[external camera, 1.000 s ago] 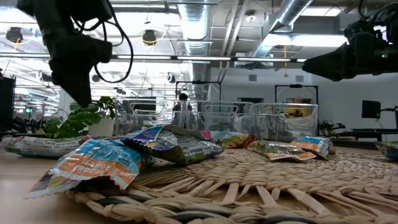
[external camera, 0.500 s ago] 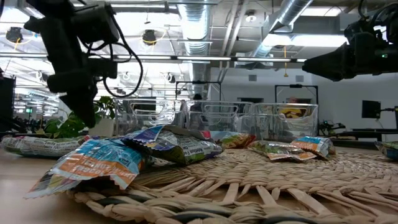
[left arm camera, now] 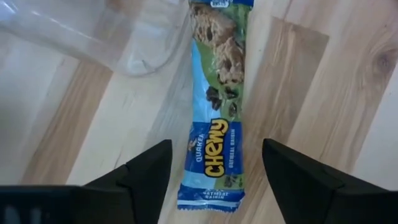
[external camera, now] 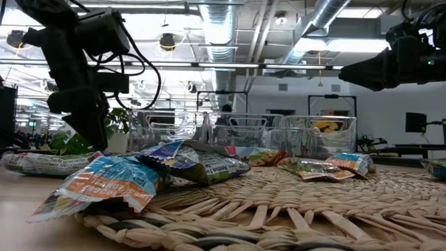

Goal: Pick and place Granola Bars by type
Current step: Put the blue granola bar into the right transparent bin

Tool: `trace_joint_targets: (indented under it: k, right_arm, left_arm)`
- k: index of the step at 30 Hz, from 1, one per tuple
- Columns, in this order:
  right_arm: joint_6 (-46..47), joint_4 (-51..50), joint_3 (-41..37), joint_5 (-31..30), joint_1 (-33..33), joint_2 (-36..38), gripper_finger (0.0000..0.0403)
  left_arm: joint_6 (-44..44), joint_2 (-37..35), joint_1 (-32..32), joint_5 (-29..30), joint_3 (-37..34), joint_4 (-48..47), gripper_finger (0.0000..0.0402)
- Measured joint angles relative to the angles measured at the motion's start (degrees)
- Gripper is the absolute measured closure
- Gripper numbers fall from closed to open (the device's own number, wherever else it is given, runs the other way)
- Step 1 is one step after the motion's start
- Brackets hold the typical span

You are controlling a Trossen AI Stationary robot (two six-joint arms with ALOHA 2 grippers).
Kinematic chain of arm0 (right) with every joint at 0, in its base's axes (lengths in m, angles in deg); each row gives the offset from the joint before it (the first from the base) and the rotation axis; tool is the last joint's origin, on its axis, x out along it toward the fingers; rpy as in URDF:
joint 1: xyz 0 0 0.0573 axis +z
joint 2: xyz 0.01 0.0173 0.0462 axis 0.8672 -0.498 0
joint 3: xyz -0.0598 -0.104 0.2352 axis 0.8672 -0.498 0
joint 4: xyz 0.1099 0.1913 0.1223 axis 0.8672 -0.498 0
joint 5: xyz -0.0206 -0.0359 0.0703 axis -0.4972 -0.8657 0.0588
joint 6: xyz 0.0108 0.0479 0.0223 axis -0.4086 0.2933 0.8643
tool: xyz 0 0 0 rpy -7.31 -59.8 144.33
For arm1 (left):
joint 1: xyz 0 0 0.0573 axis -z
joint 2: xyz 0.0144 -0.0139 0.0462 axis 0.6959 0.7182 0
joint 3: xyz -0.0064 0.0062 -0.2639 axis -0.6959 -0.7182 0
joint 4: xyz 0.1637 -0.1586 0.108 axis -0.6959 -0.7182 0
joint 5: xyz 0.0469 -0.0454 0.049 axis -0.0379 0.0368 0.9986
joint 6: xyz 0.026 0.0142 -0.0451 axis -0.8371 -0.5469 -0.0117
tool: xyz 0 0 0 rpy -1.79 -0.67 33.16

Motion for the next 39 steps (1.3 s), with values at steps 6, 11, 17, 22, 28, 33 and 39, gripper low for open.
trace_joint_targets:
  k: [6, 11, 17, 22, 28, 33, 39]
  right_arm:
    - [0.0, 0.0, 0.0, 0.0, 0.0, 0.0, 0.0188]
    - [0.0, 0.0, 0.0, 0.0, 0.0, 0.0, 0.0188]
    - [0.0, 0.0, 0.0, 0.0, 0.0, 0.0, 0.0188]
    - [0.0, 0.0, 0.0, 0.0, 0.0, 0.0, 0.0188]
    - [0.0, 0.0, 0.0, 0.0, 0.0, 0.0, 0.0188]
    - [0.0, 0.0, 0.0, 0.0, 0.0, 0.0, 0.0188]
    - [0.0, 0.0, 0.0, 0.0, 0.0, 0.0, 0.0188]
  left_arm:
    - [1.7, 0.0, 0.0, -0.6, -2.1, 3.8, 0.0152]
    - [1.8, 0.0, 0.0, -0.5, -2.1, 3.6, 0.0152]
    - [2.0, 0.0, 0.0, -0.2, -2.7, 3.8, 0.0155]
    - [3.5, 0.0, 0.0, 0.0, -3.1, 3.7, 0.0194]
    - [4.5, 0.0, 0.0, -0.5, -3.1, 3.7, 0.0277]
    - [4.6, 0.0, 0.0, -1.6, -3.1, 3.9, 0.0339]
    - [4.6, 0.0, 0.0, -3.1, -3.0, 4.0, 0.038]
